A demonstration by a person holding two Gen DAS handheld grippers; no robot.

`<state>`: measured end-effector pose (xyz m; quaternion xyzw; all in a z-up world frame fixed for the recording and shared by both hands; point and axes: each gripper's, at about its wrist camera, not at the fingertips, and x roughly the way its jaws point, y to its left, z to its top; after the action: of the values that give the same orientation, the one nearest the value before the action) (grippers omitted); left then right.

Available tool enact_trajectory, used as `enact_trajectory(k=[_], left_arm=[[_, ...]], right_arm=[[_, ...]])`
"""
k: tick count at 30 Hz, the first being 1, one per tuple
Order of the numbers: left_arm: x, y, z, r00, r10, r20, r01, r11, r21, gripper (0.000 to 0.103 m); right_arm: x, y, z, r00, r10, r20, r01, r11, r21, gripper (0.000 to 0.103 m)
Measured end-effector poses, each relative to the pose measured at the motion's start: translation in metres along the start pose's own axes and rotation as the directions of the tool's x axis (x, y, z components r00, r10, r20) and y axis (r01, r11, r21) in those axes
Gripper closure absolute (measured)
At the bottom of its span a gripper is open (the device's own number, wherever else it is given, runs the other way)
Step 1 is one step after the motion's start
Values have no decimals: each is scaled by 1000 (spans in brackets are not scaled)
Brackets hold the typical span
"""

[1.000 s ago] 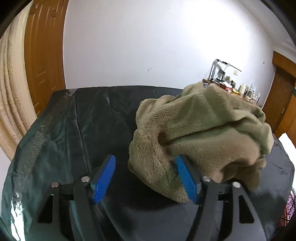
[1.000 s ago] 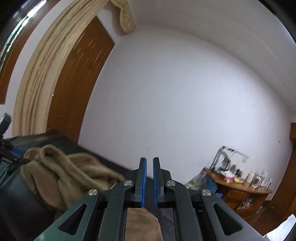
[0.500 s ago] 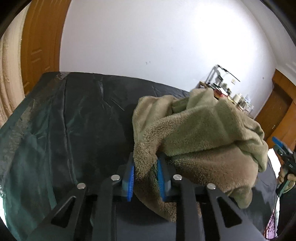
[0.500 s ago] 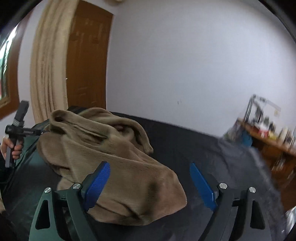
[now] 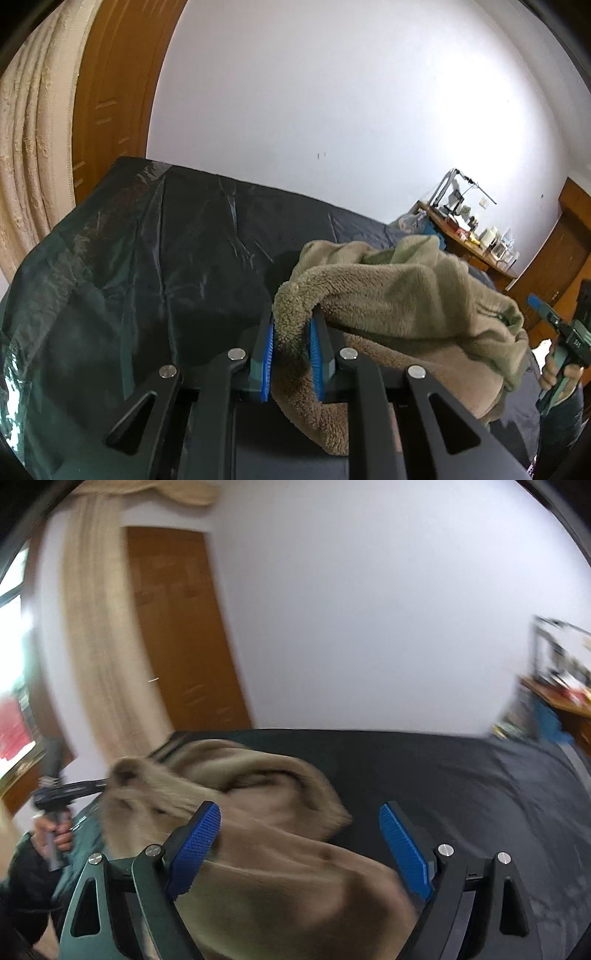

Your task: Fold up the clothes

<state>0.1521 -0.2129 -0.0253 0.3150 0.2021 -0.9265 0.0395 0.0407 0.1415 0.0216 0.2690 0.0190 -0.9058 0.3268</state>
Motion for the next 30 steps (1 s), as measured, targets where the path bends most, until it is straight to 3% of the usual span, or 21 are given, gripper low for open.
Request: enact_trajectory(k=[2,4,6,7,8,10,12,16,19,21,24,26,28,29,30], left_arm=[[2,3,-2,1000,-2,-7,2,1000,-12,84],[0,4,-5,1000,-16,-5,16,1000,-18,84],[-3,6,-7,999,-34,-1,34,999,-22,84],[-4,7,-8,999,-43,1,43,999,-24,83],[-6,8,-10,999,-52,3,52,998,-26,83],[-9,9,-12,998,-70,7,70,997,-30,83],[-12,9,-14,997,-75,12,76,997,-25,83],[-36,16,-14,993,-101,61,103,994,-29,83],[-59,26,-12,986,-127,110,133,990,-46,83],[-75,33,-11,980,-138,143,147,987,-57,83],[-106,46,-11,972,-104,209,122,990,-72,83],[-130,64,-13,961,-78,264,110,988,-106,83],[-149,91,-18,951,-65,301,120,978,-170,83],[-158,105,-20,947,-58,317,128,970,-206,83],[-162,118,-23,946,-49,319,130,963,-237,83]], right_arm=[[16,18,4,999,8,-46,-10,999,-45,13],[42,32,2,986,-108,-128,92,988,-121,13],[66,43,-2,947,-271,-175,231,948,-217,13],[75,47,-5,913,-372,-170,320,908,-271,13],[79,48,-5,877,-461,-136,406,862,-305,13],[74,48,1,839,-540,-67,501,815,-291,13],[56,57,16,794,-604,69,600,762,-244,13],[4,98,40,753,-566,336,638,753,-162,13],[-35,137,44,668,-520,532,675,725,-137,13],[-56,161,42,629,-478,613,678,724,-130,13],[-81,182,40,664,-390,638,607,779,-155,13],[-93,190,40,714,-328,619,537,824,-182,13],[-97,192,44,807,-248,536,426,873,-238,13],[-90,192,48,864,-207,458,353,898,-261,13],[-79,190,50,898,-187,399,311,910,-274,13]])
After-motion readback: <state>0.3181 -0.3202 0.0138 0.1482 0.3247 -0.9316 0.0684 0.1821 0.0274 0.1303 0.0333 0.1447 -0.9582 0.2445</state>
